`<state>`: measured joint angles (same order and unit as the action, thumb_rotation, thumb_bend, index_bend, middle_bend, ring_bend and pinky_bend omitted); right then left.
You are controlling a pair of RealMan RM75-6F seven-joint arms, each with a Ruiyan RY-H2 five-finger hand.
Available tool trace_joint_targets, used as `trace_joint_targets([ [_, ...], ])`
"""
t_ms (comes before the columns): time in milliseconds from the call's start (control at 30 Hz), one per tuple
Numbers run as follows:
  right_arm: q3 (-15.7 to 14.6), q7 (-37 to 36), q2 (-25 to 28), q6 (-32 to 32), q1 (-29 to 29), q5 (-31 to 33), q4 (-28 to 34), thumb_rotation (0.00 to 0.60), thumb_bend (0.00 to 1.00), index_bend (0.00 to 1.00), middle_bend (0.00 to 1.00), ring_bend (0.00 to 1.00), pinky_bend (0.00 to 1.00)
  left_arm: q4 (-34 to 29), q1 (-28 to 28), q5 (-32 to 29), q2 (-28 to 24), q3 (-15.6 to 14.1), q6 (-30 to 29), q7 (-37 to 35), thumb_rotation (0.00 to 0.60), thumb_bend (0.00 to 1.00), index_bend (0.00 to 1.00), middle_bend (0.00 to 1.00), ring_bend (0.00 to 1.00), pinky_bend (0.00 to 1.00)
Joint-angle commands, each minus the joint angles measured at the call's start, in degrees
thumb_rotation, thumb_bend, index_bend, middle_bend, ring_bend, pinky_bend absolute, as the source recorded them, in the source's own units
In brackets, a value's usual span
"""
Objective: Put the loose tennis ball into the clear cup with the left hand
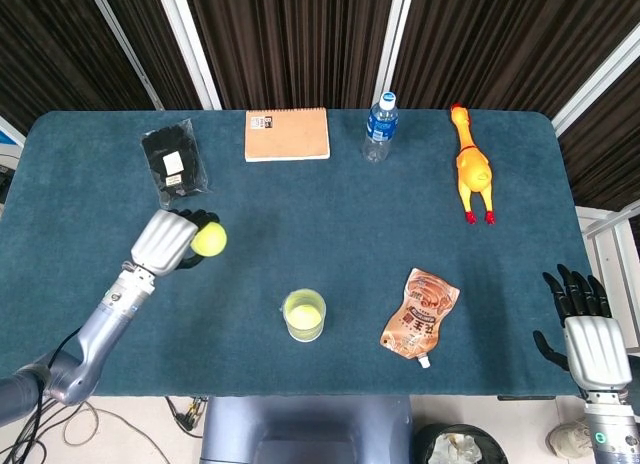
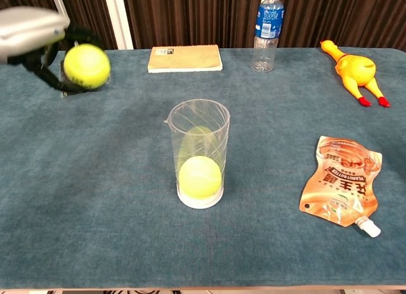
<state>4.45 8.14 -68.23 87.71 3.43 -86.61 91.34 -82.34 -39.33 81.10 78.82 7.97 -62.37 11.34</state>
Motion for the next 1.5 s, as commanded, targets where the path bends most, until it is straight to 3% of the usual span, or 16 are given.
trace_joint_targets([
  [33,-0.1,0.1,-0.1,0.0,0.0,-0.1,0.0,0.6,0.35,0.11,0.0,0.01,0.0,-11.6,-1.2,2.6,-5.6,1.7,-1.0,0.9,0.6,0.34,0.46,0.53,0.5,0.62],
  [167,-0.1,0.2,-0.1,0.0,0.0,-0.2,0.0,0.6,0.35,0.11,0.0,0.01,0.0,-19.2,-2.7,0.6,-7.2,2.9,1.4,2.6,0.6,0.34,0.46,0.52,0.5,0.62],
  [367,0.0,-0.2,0.1,0.2,-0.1,-0.2,0.0,0.6,0.35,0.11,0.0,0.01,0.0,-24.5,-5.1,-2.8,-6.8,3.8,4.8,5.0,0.6,0.34,0.45,0.52,0.5,0.62],
  [800,0.4,-1.1,0.5,0.8,-0.3,0.1,0.1,0.6,0.35,0.11,0.0,0.01,0.0,-26.3,-8.8,-6.3,-1.9,3.5,7.5,10.8,0.6,0.31,0.45,0.51,0.5,0.62],
  [1200,0.4,-1.6,0.8,0.9,-0.3,0.0,0.3,0.6,0.35,0.11,0.0,0.01,0.0,-27.8,-9.8,-7.0,-2.0,2.6,9.0,10.5,0.6,0.18,0.42,0.47,0.46,0.62],
  [1333,0.6,-1.6,0.7,0.8,-0.3,0.4,0.3,0.6,0.35,0.11,0.0,0.01,0.0,-28.1,-10.2,-7.7,-2.4,2.3,10.1,10.2,0.6,0.1,0.38,0.38,0.4,0.59],
  [1500,0.7,-1.3,0.7,0.7,-0.3,0.6,0.4,0.6,0.35,0.11,0.0,0.01,0.0,-28.8,-11.1,-9.5,-3.4,2.0,11.6,11.2,0.6,0.04,0.32,0.25,0.26,0.44],
])
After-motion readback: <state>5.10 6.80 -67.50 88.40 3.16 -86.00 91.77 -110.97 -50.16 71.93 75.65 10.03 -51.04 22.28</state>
